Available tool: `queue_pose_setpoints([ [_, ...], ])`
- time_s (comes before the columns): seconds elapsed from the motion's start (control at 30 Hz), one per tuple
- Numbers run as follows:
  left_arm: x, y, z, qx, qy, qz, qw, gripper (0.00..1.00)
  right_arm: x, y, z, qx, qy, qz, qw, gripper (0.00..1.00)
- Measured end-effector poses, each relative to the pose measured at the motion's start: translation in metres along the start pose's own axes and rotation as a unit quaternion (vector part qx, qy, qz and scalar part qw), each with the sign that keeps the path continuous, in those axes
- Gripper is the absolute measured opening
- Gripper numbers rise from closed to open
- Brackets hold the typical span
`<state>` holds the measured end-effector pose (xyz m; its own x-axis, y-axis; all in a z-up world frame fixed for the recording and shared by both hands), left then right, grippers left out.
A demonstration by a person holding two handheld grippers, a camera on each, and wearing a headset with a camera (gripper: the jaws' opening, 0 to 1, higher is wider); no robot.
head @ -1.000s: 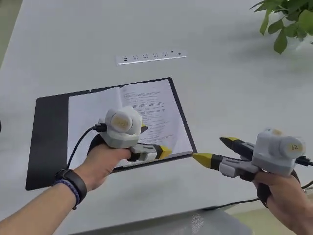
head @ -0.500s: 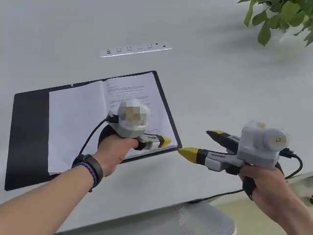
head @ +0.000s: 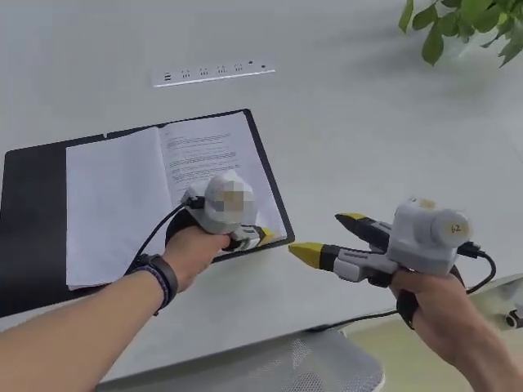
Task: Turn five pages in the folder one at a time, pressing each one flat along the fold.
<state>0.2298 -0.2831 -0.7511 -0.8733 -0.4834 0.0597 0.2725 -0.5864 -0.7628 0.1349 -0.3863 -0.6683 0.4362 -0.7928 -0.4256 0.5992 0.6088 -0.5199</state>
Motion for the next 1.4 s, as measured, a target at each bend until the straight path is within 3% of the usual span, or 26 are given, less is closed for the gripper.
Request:
queue_pose_setpoints([
  [0.47, -0.002, 0.000, 0.001, 0.004, -0.004, 0.000, 1.0000, 0.49, 0.007, 0.013, 0.011, 0.001, -0.001, 0.012, 0.9999, 0.73],
  [0.7, -0.002, 0.000, 0.000, 0.006, -0.003, -0.002, 1.0000, 0.49, 0.019, 0.029, 0.022, 0.014, 0.033, 0.032, 0.9988, 0.66],
  [0.9, -0.002, 0.000, 0.000, 0.006, -0.005, -0.004, 1.0000, 0.49, 0.025, 0.052, 0.026, -0.005, 0.058, 0.057, 0.9967, 0.55],
  [1.13, -0.002, 0.000, 0.000, 0.007, -0.005, -0.008, 0.9999, 0.50, 0.020, 0.080, 0.023, -0.034, 0.061, 0.087, 0.9937, 0.51],
  [1.4, -0.002, 0.000, 0.001, 0.008, -0.009, -0.011, 0.9999, 0.51, 0.018, 0.094, 0.026, -0.045, 0.078, 0.110, 0.9898, 0.46],
])
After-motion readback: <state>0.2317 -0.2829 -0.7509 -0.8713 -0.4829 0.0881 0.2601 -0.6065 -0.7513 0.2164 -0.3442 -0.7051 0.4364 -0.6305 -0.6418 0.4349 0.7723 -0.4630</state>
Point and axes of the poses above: the centre of the closed fingertips' face, and the gripper's own axes: y roughly forward along the fingers, x roughly to its right, z roughly out of its top, the point moved 4 cm from there along -y, roughly backward along the fingers, and after that the axes turned 4 degrees about -x, right-handed, at the moved point
